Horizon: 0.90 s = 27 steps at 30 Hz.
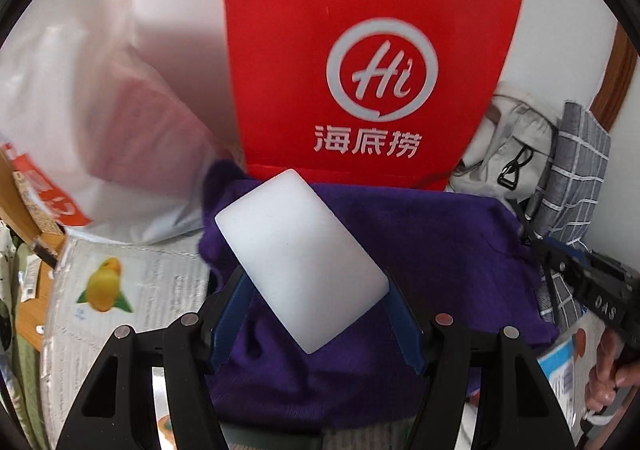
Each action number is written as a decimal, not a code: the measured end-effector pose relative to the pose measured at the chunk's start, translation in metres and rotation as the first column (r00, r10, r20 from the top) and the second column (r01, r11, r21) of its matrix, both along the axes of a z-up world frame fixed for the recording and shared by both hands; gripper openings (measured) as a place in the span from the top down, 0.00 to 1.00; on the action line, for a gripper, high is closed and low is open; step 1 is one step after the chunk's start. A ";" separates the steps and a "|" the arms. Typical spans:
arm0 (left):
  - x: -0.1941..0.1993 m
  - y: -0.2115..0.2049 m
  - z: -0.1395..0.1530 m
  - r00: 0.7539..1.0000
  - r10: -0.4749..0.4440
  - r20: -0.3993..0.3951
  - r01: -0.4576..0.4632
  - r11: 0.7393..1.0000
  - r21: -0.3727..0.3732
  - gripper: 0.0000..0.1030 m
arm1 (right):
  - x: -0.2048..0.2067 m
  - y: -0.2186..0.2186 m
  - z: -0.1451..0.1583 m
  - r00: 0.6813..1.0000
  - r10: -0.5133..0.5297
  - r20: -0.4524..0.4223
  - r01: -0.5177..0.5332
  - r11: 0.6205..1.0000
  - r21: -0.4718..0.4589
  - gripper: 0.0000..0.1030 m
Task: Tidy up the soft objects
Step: 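Lower sponge and strap onto the purple towel and open both tools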
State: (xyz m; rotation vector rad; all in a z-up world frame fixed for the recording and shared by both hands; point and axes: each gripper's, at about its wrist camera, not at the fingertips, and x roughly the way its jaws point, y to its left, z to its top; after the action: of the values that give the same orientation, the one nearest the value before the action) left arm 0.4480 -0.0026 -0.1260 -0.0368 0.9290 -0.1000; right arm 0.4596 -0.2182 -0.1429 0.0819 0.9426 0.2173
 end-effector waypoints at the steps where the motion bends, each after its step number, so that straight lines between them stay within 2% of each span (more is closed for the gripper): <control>1: 0.006 -0.002 -0.004 1.000 -0.006 -0.011 0.006 1.000 -0.016 0.38 | 0.001 -0.001 -0.004 1.000 0.001 -0.009 -0.001 1.000 0.002 0.80; 5: 0.025 -0.007 -0.021 0.998 -0.027 -0.058 0.024 0.998 -0.054 0.38 | 0.006 0.001 -0.022 0.998 0.026 -0.066 -0.025 1.000 0.013 0.80; 8: 0.037 -0.008 -0.031 0.995 -0.024 -0.093 0.020 0.999 -0.046 0.38 | 0.011 0.001 -0.035 0.994 0.029 -0.104 -0.025 0.999 0.039 0.80; 11: 0.042 -0.004 -0.036 0.995 -0.032 -0.094 0.025 0.997 -0.071 0.37 | 0.014 -0.001 -0.044 0.990 0.022 -0.136 -0.013 0.998 0.067 0.80; 17: 0.054 -0.004 -0.055 0.989 -0.039 -0.141 0.027 0.996 -0.088 0.37 | 0.014 0.001 -0.054 0.987 0.027 -0.158 -0.019 0.999 0.051 0.80; 27: 0.059 0.001 -0.059 0.988 -0.039 -0.149 0.022 0.993 -0.117 0.37 | 0.023 0.007 -0.068 0.985 0.008 -0.174 -0.002 0.999 0.032 0.80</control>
State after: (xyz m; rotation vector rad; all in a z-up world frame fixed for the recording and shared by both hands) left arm 0.5074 -0.0013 -0.1851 -0.1389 1.0744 -0.1815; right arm 0.4825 -0.2110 -0.2105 0.1299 1.1138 0.2325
